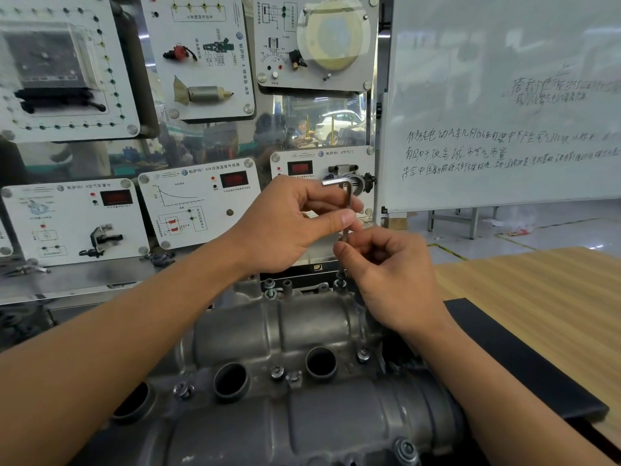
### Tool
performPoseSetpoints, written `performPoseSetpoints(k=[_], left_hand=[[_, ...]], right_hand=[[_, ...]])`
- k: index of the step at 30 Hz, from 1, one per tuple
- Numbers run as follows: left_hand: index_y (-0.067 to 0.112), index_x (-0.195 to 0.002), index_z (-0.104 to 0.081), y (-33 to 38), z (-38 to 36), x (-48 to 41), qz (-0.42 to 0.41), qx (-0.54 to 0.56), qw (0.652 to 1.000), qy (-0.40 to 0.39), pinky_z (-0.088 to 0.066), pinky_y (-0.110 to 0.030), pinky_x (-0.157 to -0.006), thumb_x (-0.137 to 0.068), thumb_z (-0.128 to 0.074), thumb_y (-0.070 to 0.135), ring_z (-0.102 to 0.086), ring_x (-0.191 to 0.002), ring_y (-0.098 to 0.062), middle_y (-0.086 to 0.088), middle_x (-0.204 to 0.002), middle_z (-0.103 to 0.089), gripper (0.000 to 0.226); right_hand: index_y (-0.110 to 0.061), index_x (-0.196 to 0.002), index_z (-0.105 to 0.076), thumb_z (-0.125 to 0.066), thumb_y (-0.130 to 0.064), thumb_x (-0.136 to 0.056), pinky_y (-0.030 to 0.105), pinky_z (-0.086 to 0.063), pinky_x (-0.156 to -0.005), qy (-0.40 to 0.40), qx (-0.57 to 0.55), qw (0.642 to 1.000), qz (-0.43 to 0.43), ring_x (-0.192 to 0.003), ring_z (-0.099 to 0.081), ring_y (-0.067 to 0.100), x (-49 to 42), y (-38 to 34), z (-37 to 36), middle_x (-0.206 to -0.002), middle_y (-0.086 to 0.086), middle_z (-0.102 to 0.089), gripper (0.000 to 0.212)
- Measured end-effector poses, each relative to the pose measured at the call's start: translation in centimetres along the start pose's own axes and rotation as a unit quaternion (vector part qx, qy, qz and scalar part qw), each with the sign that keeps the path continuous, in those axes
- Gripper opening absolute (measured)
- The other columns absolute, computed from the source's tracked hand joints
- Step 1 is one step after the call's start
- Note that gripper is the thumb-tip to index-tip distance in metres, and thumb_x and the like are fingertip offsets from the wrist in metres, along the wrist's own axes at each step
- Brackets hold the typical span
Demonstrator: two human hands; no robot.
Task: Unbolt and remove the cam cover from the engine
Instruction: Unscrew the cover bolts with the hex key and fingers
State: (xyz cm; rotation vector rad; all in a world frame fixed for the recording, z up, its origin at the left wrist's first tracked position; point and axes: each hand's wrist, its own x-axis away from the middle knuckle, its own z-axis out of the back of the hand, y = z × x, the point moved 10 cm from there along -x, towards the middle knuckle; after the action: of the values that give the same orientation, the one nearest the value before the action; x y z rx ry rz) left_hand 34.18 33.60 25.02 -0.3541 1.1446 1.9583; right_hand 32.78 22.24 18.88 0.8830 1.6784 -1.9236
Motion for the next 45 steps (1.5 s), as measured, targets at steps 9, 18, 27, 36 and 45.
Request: performPoseSetpoints(k=[9,18,27,36,45], left_hand=[[0.02,-0.08,-0.071,0.4,0.7,-0.1,-0.029,-0.019,0.998,0.059,-0.056,-0.021,-0.071,-0.081,-0.081,0.016,-0.072,-0.074,-0.013,0.002,-0.077,-0.075,0.01],[0.013,-0.094,-0.073,0.1,0.5,0.0,0.003,0.005,0.999,0.04,-0.058,-0.026,-0.083,-0.086,-0.076,0.016,-0.073,-0.086,-0.015,-0.003,-0.088,-0.077,0.01],[0.015,-0.112,-0.069,0.6,-0.1,0.2,0.0,0.032,0.999,-0.017,-0.053,-0.015,-0.076,-0.097,-0.061,0.006,-0.071,-0.1,-0.006,0.002,-0.1,-0.078,0.019],[0.016,-0.112,-0.069,-0.1,-0.7,0.2,0.004,0.029,0.999,-0.025,-0.051,-0.012,-0.078,-0.098,-0.058,0.004,-0.072,-0.097,-0.004,0.004,-0.101,-0.078,0.021],[0.021,-0.081,-0.072,0.6,0.4,0.0,-0.039,0.002,0.998,0.044,-0.056,-0.021,-0.075,-0.078,-0.076,0.025,-0.072,-0.077,-0.011,0.004,-0.078,-0.076,0.007]], right_hand=[[-0.019,-0.072,-0.072,-0.082,-0.014,-0.079,0.014,-0.044,-0.05,0.033,-0.024,0.999,-0.014,-0.05,-0.055,0.003,0.1,0.0,0.6,-0.061,0.004,-0.068,0.013],[-0.021,-0.072,-0.072,-0.077,-0.013,-0.085,0.015,-0.044,-0.05,0.023,-0.006,1.0,-0.002,-0.051,-0.055,0.003,0.0,-0.2,0.4,-0.061,0.002,-0.067,0.017],[-0.019,-0.07,-0.07,-0.07,-0.01,-0.09,0.019,-0.04,-0.048,-0.011,-0.011,1.0,-0.001,-0.05,-0.049,0.008,0.0,-0.2,-0.3,-0.055,0.004,-0.06,0.022],[-0.015,-0.067,-0.065,-0.062,-0.01,-0.096,0.021,-0.034,-0.043,-0.029,-0.004,1.0,0.0,-0.046,-0.041,0.011,0.0,-0.1,-0.7,-0.057,0.02,-0.052,0.03],[-0.018,-0.071,-0.07,-0.079,-0.013,-0.083,0.016,-0.045,-0.053,0.014,-0.021,1.0,-0.006,-0.052,-0.053,0.006,-0.1,-0.1,0.2,-0.059,0.007,-0.064,0.016]])
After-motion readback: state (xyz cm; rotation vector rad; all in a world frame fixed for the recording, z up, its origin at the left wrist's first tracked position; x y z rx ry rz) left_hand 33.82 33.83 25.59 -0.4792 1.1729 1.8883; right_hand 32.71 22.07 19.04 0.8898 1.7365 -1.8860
